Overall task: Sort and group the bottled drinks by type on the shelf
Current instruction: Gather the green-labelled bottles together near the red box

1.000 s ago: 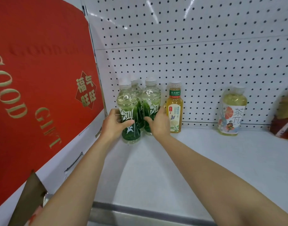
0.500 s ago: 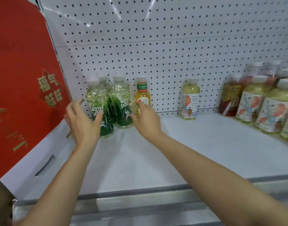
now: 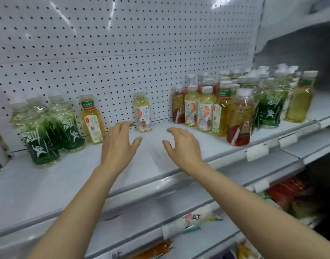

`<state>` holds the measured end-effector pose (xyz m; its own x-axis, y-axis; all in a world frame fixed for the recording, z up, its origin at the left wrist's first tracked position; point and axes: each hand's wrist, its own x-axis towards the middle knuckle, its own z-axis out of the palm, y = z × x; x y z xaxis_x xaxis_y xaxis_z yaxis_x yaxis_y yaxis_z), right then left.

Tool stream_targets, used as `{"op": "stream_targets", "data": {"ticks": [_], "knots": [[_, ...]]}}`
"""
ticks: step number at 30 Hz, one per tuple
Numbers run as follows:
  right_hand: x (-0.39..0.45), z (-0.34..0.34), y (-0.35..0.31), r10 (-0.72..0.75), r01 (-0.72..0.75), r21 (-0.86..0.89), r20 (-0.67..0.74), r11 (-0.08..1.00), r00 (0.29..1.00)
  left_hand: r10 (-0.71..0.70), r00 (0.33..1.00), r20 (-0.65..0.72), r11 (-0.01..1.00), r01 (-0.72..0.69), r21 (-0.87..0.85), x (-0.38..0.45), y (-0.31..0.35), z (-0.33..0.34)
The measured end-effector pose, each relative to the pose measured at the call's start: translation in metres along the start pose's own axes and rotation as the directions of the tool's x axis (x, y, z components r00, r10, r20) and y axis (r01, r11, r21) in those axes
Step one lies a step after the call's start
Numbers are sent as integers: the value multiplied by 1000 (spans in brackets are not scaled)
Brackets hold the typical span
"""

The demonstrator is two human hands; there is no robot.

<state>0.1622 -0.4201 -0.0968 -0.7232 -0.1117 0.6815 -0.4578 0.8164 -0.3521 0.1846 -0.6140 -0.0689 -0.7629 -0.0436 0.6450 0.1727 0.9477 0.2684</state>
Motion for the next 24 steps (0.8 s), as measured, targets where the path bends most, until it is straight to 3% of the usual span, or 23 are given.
{"op": "stream_targets", "data": {"ticks": [13, 20, 24], "knots": [[-93, -144, 170, 185, -188, -200, -34, 962, 982, 87, 978, 189, 974, -44, -220, -40, 203, 86], [-82, -179, 243, 243, -261, -293, -98, 920, 965, 137, 991, -11, 960, -135, -246, 27, 276, 87], [-54, -185, 276, 259, -280, -325, -109, 903, 960, 161, 985, -57, 966, -169, -196, 78, 299, 89]]}}
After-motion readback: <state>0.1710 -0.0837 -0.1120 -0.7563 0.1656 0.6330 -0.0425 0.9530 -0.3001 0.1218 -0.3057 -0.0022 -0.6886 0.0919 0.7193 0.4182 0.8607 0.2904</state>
